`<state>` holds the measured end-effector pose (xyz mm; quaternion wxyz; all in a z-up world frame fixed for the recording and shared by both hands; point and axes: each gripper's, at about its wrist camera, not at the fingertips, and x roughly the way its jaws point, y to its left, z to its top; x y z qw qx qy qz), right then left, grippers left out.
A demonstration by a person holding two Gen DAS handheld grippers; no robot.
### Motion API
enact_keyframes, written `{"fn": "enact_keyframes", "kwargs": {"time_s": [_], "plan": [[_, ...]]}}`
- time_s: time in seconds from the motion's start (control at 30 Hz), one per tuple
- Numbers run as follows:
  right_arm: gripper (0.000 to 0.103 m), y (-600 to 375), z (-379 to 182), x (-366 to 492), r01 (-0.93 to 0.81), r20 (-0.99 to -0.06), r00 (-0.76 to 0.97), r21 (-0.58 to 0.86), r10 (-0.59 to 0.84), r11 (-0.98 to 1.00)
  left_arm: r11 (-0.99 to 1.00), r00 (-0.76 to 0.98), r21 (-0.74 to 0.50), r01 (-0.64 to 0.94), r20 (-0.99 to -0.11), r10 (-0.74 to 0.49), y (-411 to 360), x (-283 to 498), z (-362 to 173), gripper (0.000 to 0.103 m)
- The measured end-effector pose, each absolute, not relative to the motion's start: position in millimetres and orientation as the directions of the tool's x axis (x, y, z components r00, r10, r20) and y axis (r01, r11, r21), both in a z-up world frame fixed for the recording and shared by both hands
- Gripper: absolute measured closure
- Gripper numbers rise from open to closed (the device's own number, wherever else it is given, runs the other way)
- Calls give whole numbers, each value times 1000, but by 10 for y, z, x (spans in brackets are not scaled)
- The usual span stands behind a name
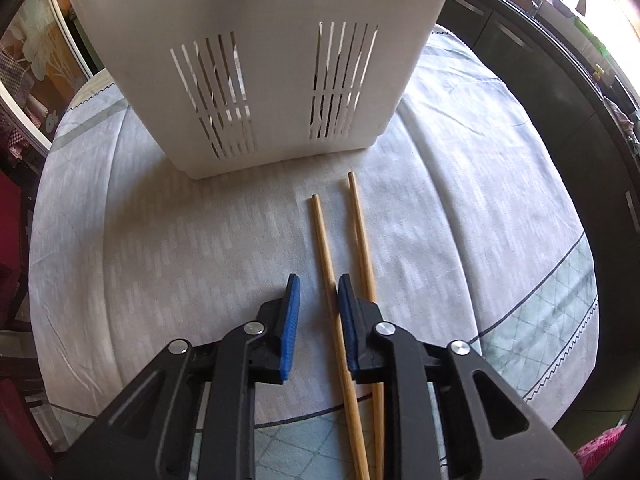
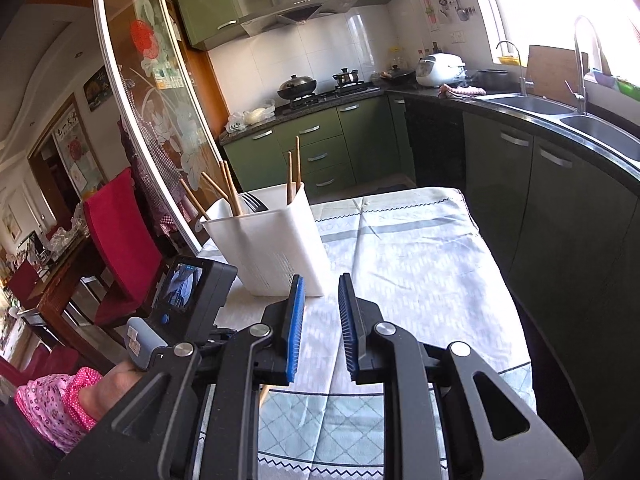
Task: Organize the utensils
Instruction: 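Grasp a remaining chopstick with the left tool while the right tool reaches for another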
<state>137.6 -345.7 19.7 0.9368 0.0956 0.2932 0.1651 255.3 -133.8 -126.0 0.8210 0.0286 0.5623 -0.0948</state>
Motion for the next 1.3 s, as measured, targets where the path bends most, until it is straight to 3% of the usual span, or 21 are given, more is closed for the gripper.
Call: {"fn": "enact_keyframes", "kwargs": {"time_s": [0.33, 0.4, 0.63, 1.03, 1.3], "plan": [[85, -3506, 102, 1369, -231, -552, 752, 290, 360, 929, 978, 366, 5, 210, -928, -73, -1612, 2489, -1271, 91], [85, -3486, 108, 1375, -232, -556, 749, 287, 359, 929, 976, 359, -2, 216, -930, -81, -1639, 2478, -1279, 96], [85, -3359, 100, 1439, -240, -581, 730, 274, 359, 931, 979, 365, -69, 194, -921, -137, -1396, 2371, -1161, 97], [85, -2982, -367, 1806, -252, -704, 610, 263, 364, 931, 982, 651, -93, 164, -738, -179, -643, 1603, -127, 97], [85, -2333, -905, 2432, -292, -841, 447, 186, 306, 938, 984, 733, -79, 157, -658, -170, -448, 1212, 52, 97]]}}
